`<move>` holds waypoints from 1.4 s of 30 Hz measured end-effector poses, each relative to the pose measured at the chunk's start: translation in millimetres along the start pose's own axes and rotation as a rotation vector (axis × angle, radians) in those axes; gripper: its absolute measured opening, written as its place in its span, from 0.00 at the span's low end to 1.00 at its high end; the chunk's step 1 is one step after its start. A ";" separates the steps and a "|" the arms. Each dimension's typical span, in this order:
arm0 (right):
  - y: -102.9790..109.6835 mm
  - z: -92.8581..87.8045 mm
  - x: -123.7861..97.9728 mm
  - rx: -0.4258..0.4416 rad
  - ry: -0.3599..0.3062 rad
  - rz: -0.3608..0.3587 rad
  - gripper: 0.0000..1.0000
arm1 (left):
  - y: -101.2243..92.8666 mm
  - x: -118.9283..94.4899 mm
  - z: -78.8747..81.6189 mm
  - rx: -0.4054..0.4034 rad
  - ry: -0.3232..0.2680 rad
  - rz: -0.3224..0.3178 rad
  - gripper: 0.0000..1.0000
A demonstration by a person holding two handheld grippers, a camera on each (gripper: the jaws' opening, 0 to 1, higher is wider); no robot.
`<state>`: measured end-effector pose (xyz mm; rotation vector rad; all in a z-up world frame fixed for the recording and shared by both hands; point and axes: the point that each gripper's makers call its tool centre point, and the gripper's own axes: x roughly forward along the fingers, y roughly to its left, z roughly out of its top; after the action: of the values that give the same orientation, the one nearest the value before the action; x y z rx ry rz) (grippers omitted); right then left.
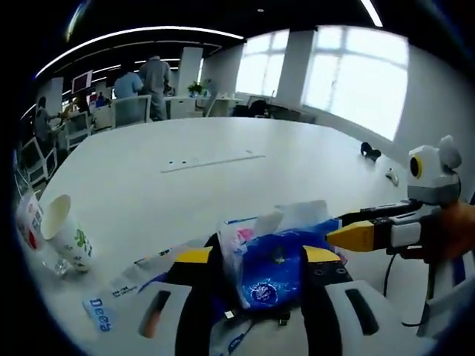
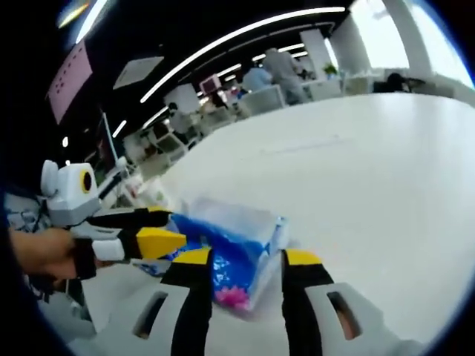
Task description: Arrange the tabletop items into an orderly group along one side of the table until the central work area is clear of visible clutter.
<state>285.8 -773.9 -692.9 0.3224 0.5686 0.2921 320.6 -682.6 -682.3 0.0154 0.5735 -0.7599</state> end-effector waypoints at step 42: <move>-4.1 -1.1 -26.3 0.099 -0.019 -0.058 0.00 | -7.1 -20.5 -1.1 -0.025 -0.009 0.014 0.02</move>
<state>264.8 -786.7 -682.8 0.4032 0.5736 0.2050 303.5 -674.3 -671.7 -0.0069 0.5742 -0.7392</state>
